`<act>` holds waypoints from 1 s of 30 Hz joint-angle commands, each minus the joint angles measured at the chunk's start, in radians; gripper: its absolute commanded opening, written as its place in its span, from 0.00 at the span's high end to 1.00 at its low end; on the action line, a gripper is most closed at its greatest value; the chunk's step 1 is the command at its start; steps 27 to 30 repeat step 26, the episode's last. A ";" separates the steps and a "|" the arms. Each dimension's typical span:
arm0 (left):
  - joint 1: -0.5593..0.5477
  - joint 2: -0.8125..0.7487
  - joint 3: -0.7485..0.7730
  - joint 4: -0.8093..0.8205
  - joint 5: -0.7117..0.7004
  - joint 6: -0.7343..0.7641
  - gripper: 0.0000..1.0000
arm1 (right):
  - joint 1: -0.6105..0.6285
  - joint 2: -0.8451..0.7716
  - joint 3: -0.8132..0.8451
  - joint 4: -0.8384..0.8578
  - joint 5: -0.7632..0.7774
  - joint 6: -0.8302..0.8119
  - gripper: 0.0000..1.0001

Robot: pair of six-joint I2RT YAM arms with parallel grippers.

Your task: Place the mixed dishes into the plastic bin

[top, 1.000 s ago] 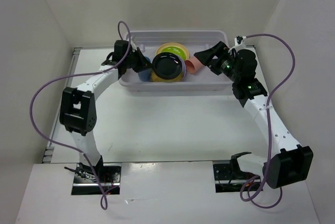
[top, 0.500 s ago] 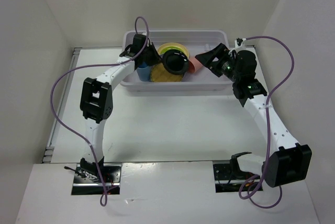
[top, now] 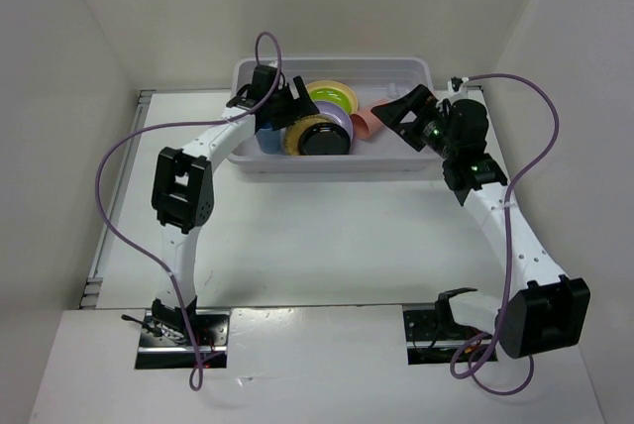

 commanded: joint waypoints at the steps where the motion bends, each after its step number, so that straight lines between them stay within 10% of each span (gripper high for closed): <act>1: 0.003 -0.122 0.019 -0.009 -0.008 0.015 0.03 | -0.014 -0.080 -0.020 0.004 0.004 0.009 0.00; 19: 0.003 -1.339 -0.675 -0.013 -0.230 0.069 0.00 | -0.111 -0.116 -0.083 -0.079 -0.084 -0.098 0.00; 30: 0.003 -1.572 -0.765 -0.179 -0.327 0.093 0.00 | -0.097 -0.154 -0.102 -0.035 -0.141 -0.129 0.00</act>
